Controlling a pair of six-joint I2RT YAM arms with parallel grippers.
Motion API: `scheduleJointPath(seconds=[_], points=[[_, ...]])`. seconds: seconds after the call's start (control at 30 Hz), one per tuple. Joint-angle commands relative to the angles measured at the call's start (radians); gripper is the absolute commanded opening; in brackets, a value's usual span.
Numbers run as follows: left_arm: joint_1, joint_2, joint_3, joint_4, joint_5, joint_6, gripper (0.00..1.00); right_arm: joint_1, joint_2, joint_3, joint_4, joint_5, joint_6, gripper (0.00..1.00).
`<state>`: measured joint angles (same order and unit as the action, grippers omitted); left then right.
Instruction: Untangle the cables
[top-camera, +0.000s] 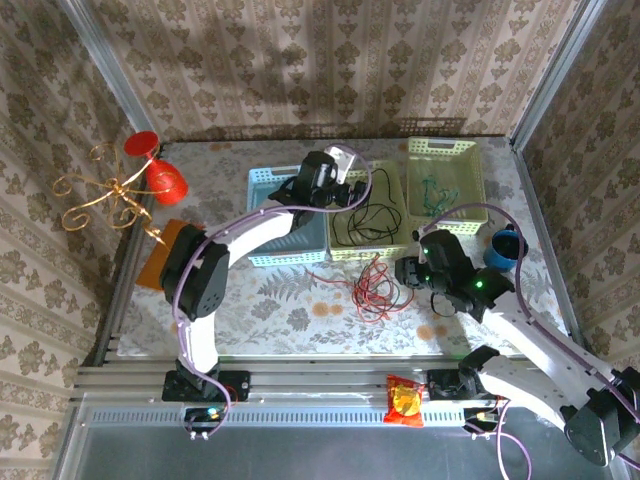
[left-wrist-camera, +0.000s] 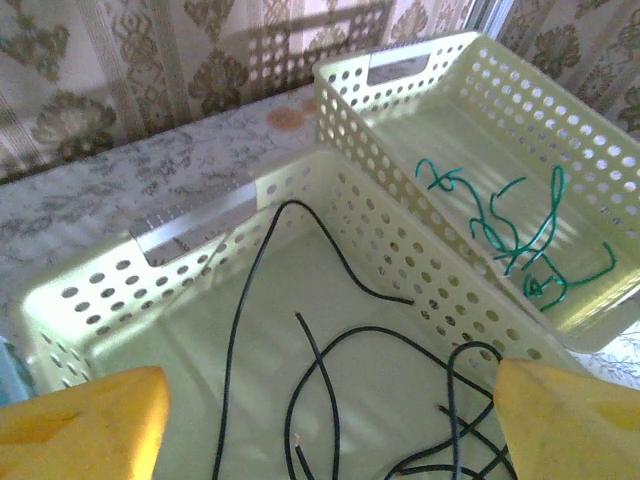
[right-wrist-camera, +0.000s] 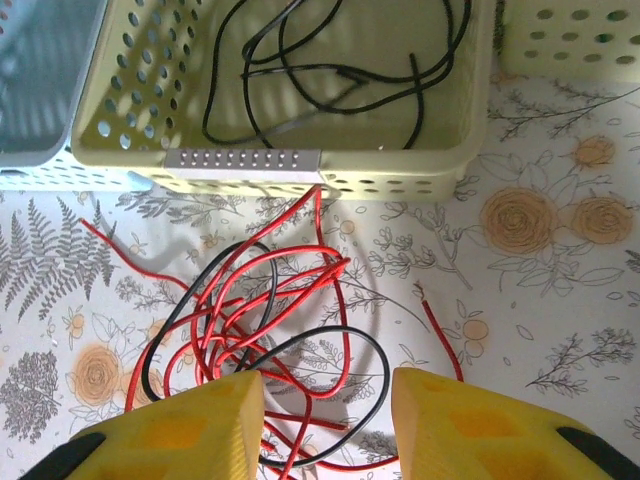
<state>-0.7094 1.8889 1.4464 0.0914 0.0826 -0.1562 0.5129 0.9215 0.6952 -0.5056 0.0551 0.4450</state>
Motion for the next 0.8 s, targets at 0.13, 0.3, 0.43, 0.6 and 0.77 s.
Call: scheduleJointPath(seconds=[0.13, 0.3, 0.43, 0.6, 0.77], points=[[-0.046, -0.254, -0.190, -0.115, 0.097, 0.075, 0.86, -0.001, 0.095, 0.006, -0.024, -0.089, -0.028, 0.41], [-0.136, -0.299, -0.344, -0.214, 0.205, 0.132, 0.86, -0.001, 0.230, 0.030, -0.025, -0.150, -0.047, 0.42], [-0.171, -0.319, -0.435, -0.196, 0.226, 0.078, 0.85, -0.001, 0.357, 0.048, -0.059, -0.137, -0.023, 0.42], [-0.211, -0.299, -0.472, -0.174, 0.156, 0.066, 0.83, -0.001, 0.436, 0.057, -0.072, -0.095, 0.008, 0.41], [-0.232, -0.276, -0.502, -0.137, 0.176, 0.092, 0.83, -0.004, 0.438, 0.038, -0.075, -0.055, 0.029, 0.39]])
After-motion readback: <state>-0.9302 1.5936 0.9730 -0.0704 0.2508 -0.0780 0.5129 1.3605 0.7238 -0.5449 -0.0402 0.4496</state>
